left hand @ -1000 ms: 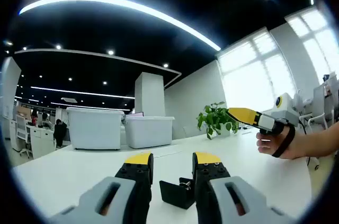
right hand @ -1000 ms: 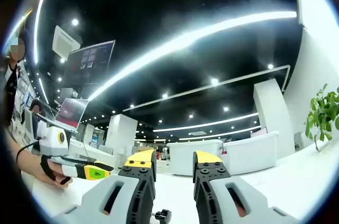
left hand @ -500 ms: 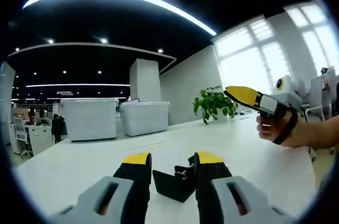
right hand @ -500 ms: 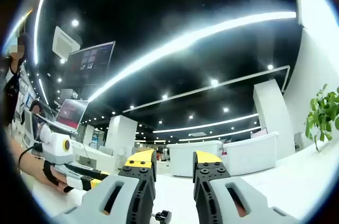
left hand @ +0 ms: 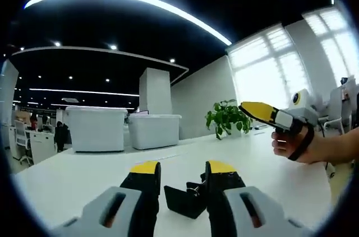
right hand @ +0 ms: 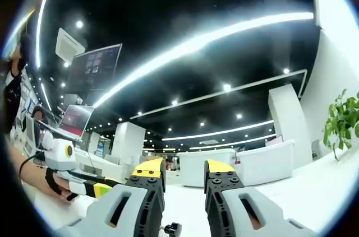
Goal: Clamp the fixed fixture on the desktop, loosen the retaining clip, secure it to the edge of the desk, and tighten the retaining clip.
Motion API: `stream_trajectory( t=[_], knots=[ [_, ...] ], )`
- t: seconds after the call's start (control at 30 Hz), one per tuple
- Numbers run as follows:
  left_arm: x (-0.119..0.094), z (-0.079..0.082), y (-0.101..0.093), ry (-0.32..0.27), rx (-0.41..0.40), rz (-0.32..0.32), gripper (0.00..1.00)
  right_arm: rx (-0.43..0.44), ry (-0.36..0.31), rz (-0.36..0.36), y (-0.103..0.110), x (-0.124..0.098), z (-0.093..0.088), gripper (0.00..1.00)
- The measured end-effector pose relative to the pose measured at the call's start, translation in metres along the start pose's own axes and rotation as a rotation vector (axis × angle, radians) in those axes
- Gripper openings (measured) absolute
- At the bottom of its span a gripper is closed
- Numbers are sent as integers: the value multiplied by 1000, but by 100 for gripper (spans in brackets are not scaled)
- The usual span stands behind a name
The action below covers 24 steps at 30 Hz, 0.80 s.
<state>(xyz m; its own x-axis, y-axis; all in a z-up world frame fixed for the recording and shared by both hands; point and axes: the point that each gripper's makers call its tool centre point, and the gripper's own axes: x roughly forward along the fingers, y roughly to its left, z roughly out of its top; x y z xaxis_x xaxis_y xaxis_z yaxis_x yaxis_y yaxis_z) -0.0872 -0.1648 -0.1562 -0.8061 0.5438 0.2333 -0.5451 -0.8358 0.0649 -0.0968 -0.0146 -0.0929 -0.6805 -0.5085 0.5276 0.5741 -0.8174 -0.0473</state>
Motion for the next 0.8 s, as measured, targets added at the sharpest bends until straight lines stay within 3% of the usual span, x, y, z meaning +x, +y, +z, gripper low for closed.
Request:
stream_trajectory(
  t=[0.17, 0.8],
  knots=[
    [-5, 10, 4, -52, -21, 16, 33, 5, 1, -4, 0, -1, 1, 26],
    [-5, 15, 4, -81, -19, 6, 33, 5, 9, -1, 7, -3, 2, 26]
  ],
)
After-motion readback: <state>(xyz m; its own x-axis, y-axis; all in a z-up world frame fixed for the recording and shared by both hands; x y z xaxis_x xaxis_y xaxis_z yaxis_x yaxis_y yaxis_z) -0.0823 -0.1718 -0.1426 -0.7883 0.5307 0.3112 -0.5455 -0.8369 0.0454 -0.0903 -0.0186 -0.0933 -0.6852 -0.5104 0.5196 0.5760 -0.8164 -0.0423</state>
